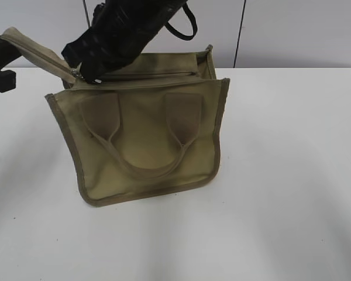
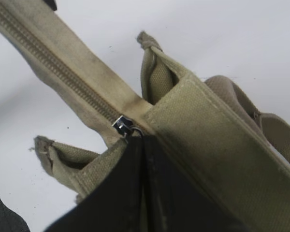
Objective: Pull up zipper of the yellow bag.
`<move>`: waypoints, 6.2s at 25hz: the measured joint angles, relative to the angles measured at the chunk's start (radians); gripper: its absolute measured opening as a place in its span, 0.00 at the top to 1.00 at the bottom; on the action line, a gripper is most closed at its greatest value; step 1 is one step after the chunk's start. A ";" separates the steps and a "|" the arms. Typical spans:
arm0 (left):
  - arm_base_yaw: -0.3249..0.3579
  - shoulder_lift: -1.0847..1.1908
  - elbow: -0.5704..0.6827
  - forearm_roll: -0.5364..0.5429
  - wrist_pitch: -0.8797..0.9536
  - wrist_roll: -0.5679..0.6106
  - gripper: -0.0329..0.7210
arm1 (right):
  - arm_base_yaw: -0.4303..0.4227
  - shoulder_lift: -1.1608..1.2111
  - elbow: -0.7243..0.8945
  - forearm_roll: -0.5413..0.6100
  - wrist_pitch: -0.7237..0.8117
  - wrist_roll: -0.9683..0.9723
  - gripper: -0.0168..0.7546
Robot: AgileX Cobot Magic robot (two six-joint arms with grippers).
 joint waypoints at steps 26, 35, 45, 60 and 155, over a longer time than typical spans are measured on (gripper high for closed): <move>0.000 0.000 0.000 -0.016 -0.105 0.000 0.95 | 0.009 0.006 0.000 0.000 0.001 -0.085 0.89; 0.000 0.000 0.000 -0.023 -0.095 0.000 0.95 | 0.009 0.015 -0.117 -0.031 0.089 -0.075 0.89; -0.001 0.000 0.000 -0.025 -0.029 0.000 0.95 | 0.013 0.015 -0.146 -0.187 0.238 0.060 0.89; 0.020 0.000 0.000 -0.025 0.030 0.000 0.95 | -0.111 0.007 -0.147 -0.258 0.393 0.146 0.89; 0.163 -1.190 0.054 -0.747 1.412 0.453 0.31 | -0.708 -2.067 1.398 -0.347 0.281 0.312 0.22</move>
